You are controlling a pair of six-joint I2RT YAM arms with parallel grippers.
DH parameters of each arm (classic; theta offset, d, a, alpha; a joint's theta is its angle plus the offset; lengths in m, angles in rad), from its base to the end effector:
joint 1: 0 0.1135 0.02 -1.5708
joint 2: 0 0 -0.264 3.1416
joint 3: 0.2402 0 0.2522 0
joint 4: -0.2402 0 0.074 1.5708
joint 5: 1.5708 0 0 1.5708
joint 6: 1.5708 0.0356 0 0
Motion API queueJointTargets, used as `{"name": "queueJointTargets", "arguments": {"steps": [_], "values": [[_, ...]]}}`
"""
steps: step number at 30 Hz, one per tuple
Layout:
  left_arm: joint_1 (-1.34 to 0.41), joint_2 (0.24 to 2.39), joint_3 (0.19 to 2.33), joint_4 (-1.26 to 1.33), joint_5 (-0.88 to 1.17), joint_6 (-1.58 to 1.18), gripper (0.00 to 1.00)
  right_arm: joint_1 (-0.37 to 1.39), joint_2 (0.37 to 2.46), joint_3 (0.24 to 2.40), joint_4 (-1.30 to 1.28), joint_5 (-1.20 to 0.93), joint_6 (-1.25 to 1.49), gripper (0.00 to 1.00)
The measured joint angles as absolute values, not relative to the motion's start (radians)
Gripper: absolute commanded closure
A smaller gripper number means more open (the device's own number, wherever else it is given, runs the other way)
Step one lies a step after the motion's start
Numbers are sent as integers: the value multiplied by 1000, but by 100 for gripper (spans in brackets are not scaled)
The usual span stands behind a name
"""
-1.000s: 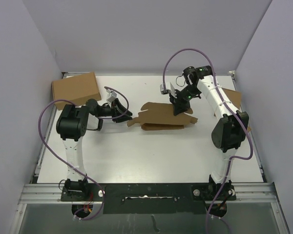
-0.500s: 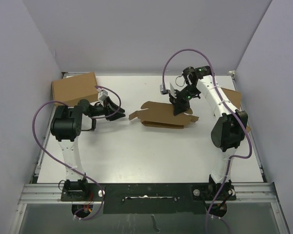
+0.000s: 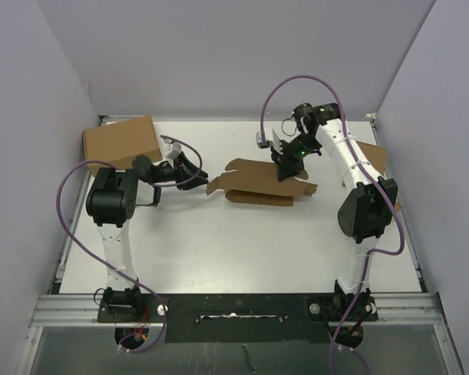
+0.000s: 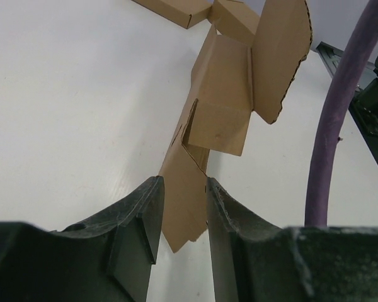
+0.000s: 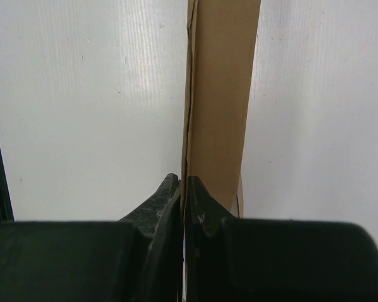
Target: Fold the paper box
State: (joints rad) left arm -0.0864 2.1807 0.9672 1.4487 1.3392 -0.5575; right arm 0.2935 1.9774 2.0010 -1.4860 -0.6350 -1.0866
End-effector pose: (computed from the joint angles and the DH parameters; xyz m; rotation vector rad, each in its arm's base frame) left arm 0.3885 -0.0684 0.1405 0.8866 1.4406 -1.3755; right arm 0.3567 0.1299 0.3197 -1.7549 2.0505 0.7614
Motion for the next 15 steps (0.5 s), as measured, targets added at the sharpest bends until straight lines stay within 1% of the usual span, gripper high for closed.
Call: {"name": "queueJointTargets", "arguments": {"steps": [6,15], "values": [[-125,2206,1021,1448,1372,-577,69,294,1977,2009,-1489,-635,-1087,100],[-145,2223,1037,1449,1424,-649,70,294,1977,2012,-1494,-635,-1087,100]]}}
